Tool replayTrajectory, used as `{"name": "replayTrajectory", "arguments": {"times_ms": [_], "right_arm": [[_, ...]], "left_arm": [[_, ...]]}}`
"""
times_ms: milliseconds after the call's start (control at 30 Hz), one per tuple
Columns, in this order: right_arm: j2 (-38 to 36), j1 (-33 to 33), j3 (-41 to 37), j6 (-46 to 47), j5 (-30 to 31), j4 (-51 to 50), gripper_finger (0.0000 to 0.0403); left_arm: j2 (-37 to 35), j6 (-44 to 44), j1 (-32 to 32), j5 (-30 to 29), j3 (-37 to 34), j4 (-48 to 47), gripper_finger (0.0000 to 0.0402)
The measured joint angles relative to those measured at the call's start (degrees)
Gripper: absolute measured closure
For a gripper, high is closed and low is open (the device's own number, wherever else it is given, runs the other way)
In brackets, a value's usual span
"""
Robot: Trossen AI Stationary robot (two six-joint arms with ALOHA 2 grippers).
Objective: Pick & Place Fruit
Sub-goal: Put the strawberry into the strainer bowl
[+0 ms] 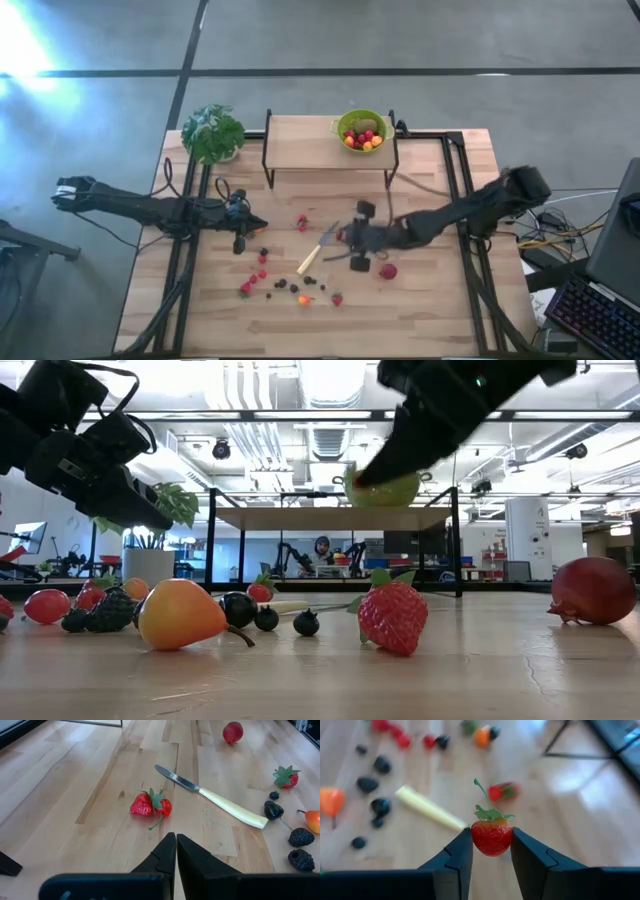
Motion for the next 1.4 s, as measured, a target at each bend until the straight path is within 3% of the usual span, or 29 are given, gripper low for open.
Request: {"name": "replayTrajectory", "arguments": {"times_ms": [233, 567, 767, 1033, 1400], "right_arm": [[-11.33, -7.12, 0.00, -3.83, 0.19, -4.75, 0.0277], [-21.43, -19.50, 0.04, -6.11, 0.04, -5.70, 0.0290], [-22.07, -28.12, 0.04, -6.03, 0.04, -5.67, 0.0275], [-21.73, -37.41, 0.04, -5.63, -0.01, -5.67, 0.0292], [-21.66, -41.63, 0.04, -4.00, -0.60, -5.73, 0.0280]], "left_arm": [[-0.02, 0.00, 0.00, 0.00, 0.00, -0.02, 0.0381], [-0.02, 0.00, 0.00, 0.00, 0.00, -0.07, 0.0381], [-0.02, 0.00, 0.02, 0.02, 0.00, -0.05, 0.0381], [-0.02, 0.00, 0.00, 0.02, -0.02, -0.07, 0.0381], [-0.02, 0.00, 0.00, 0.02, 0.00, -0.07, 0.0381]]}}
